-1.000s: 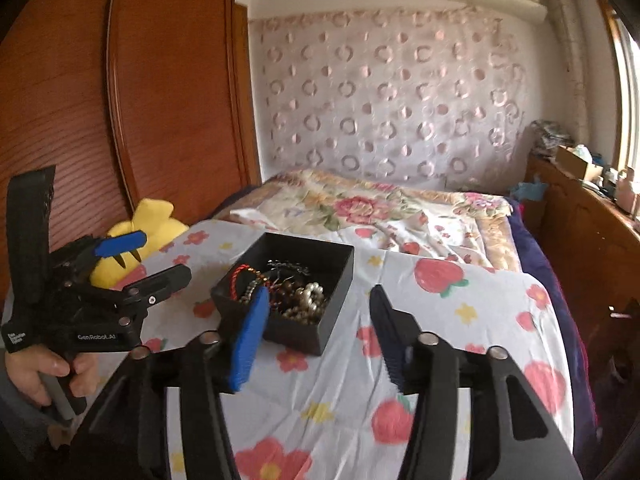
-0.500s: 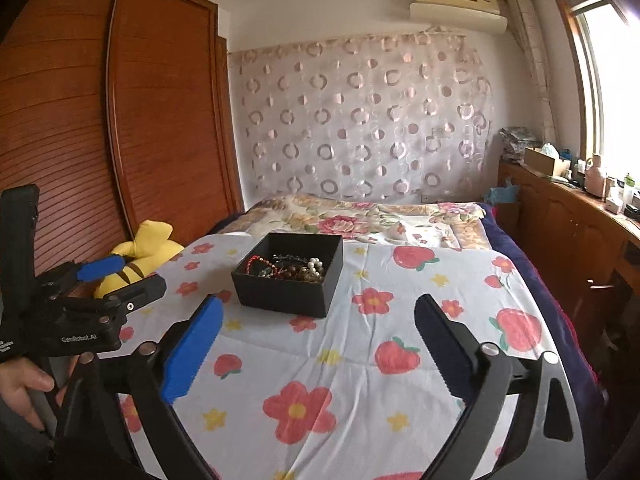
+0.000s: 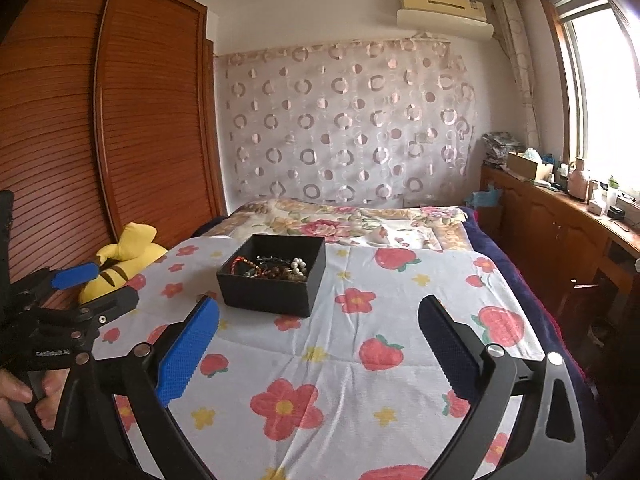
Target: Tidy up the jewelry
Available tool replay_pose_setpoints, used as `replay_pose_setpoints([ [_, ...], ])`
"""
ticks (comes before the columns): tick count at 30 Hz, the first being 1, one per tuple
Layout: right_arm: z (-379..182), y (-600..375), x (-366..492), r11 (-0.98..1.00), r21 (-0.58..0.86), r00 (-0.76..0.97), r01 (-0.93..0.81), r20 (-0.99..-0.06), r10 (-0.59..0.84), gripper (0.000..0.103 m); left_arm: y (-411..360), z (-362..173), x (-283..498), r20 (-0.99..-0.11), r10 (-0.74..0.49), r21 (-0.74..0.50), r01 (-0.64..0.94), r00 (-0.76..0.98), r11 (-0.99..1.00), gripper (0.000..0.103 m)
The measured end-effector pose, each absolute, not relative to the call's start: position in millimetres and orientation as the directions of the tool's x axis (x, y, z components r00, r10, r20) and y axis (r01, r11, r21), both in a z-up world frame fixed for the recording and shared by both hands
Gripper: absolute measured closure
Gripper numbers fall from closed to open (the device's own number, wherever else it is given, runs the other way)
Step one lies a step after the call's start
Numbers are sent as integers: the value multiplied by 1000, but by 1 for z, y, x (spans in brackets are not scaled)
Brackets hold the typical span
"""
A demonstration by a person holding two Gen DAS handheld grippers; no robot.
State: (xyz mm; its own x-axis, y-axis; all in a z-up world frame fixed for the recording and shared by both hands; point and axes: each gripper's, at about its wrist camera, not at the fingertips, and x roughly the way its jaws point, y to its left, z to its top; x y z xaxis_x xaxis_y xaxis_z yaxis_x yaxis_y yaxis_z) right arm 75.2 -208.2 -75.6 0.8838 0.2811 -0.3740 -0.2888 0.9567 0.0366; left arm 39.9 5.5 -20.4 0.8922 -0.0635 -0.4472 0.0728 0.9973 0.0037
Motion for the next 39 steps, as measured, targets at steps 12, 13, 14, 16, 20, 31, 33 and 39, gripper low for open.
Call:
replay_pose_setpoints([
  [12,-70,-207,69,959,32,893,-281,-358,273,2,2,-9,30,-419,-57,7,66,906,998,8],
  [13,-70,-207,69,959,32,893,-281,-358,274,2,2,-9,29,-417,-55,9,65,907,998,8],
  [14,-70,-208,69,959,33,893,-282,-357,275,2,2,-8,27,-415,-53,9,63,908,998,8],
  [16,-70,-208,69,960,34,894,-278,-355,272,2,2,-7,26,-412,-57,3,64,910,998,8],
  [20,-69,-208,68,960,35,895,-278,-354,272,2,1,-3,24,-402,-53,2,59,914,998,8],
  [31,-69,-209,68,960,36,894,-278,-355,272,2,1,-2,23,-397,-52,3,58,916,998,8],
  [33,-69,-209,68,959,40,894,-279,-355,275,2,0,-3,23,-398,-52,3,58,916,998,8],
  [39,-69,-208,66,960,38,895,-277,-354,272,2,1,-2,21,-397,-52,4,58,916,998,8],
])
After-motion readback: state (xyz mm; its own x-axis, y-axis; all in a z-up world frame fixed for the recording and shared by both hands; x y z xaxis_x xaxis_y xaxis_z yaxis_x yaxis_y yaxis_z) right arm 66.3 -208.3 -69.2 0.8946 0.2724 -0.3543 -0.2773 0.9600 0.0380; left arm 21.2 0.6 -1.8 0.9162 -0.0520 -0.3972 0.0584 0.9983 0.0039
